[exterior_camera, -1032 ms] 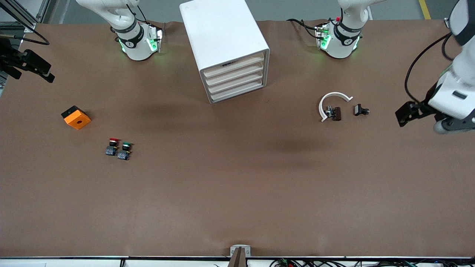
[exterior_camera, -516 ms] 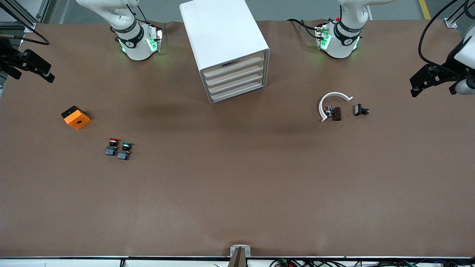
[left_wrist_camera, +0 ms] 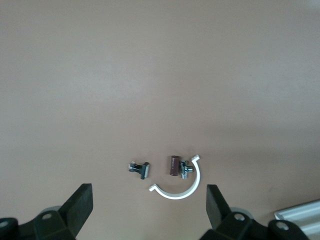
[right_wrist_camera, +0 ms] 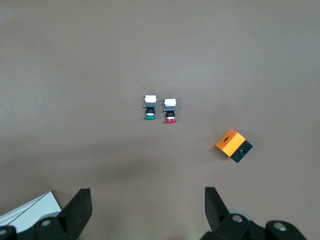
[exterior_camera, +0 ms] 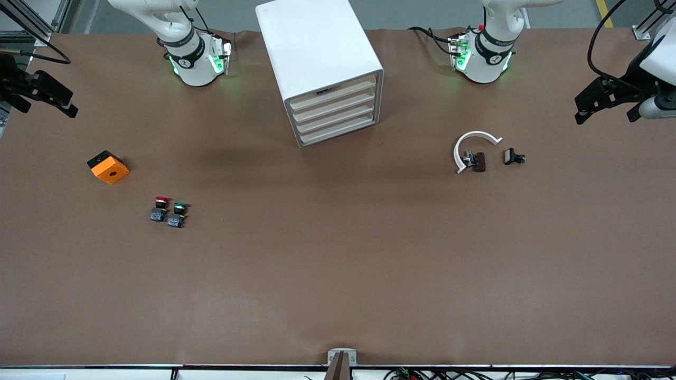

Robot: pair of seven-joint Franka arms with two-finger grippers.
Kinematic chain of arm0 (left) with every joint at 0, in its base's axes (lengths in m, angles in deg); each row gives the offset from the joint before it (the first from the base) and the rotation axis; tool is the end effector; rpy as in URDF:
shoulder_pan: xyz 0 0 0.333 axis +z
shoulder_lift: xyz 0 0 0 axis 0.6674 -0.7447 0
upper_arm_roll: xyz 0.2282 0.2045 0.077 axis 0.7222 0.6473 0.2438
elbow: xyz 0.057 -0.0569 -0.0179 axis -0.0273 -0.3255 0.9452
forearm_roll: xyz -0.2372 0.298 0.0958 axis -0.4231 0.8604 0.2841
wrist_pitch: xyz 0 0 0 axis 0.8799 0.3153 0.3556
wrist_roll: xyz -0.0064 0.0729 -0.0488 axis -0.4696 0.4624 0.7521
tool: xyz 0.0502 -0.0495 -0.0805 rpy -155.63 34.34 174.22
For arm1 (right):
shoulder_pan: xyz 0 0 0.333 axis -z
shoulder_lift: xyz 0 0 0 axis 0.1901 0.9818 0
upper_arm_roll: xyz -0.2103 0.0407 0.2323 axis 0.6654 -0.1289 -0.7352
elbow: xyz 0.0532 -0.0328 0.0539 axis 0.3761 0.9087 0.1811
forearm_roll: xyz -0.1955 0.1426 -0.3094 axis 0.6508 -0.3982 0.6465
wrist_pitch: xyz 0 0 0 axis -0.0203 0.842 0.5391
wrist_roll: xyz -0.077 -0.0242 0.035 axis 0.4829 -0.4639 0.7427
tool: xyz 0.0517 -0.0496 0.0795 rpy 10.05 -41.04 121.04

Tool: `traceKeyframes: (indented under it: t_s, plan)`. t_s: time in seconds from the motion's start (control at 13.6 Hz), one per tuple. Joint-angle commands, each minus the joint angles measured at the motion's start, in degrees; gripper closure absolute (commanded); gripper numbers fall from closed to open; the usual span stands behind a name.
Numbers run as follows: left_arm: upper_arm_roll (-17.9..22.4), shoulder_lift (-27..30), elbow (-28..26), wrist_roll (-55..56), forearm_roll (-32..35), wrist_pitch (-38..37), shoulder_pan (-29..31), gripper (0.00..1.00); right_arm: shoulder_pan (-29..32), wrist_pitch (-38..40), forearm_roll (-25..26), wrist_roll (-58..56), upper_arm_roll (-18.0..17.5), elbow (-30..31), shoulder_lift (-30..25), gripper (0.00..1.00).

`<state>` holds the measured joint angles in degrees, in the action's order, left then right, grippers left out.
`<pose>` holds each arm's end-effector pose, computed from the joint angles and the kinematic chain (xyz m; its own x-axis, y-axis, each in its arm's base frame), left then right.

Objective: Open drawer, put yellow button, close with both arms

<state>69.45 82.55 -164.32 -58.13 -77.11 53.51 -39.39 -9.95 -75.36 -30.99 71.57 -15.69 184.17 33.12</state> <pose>0.5148 -0.0492 0.6604 0.9985 0.0098 0.0545 0.0111 -0.9997 -0.0238 0.4961 -0.0073 0.6690 0.9910 -0.1295 0.0343 -0.1296 -0.9916 0.0008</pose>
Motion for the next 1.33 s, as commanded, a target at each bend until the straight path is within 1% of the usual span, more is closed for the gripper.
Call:
traceKeyframes:
  t_s: [0.0, 0.29, 0.44, 0.59, 0.74, 1.11, 1.25]
  plan:
    - [0.6, 1.5, -1.5, -0.9, -1.8, -0.5, -0.1, 0.0, -0.3, 0.3, 0.3, 0.2, 0.0, -1.3, 0.7, 0.0]
    - [0.6, 1.2, -2.5, -0.8, -1.9, -0.5, 1.2, 0.0, -0.3, 0.3, 0.3, 0.3, 0.0, -1.3, 0.7, 0.0]
    - [0.7, 0.5, -2.1, -0.7, -1.9, -0.5, 1.5, 0.0, -0.3, 0.3, 0.3, 0.3, 0.0, -1.3, 0.8, 0.0]
    - [0.7, -1.4, -0.2, 0.0, -1.7, -0.6, 1.5, 0.0, -0.3, 0.3, 0.3, 0.3, 0.0, -1.3, 0.8, 0.0]
    - [0.7, -1.7, 0.9, 0.1, -1.7, -1.0, 1.7, 0.0, -0.3, 0.3, 0.3, 0.3, 0.0, -1.3, 0.8, 0.0]
    - [0.6, -2.2, 1.1, 0.2, -1.4, -2.6, 1.5, 0.0, -0.3, 0.3, 0.4, 0.2, 0.0, -1.3, 0.8, 0.0]
    - [0.6, -2.5, 2.0, 0.4, -1.4, -2.7, 1.5, 0.0, -0.3, 0.3, 0.4, 0.2, 0.0, -1.3, 0.9, 0.0]
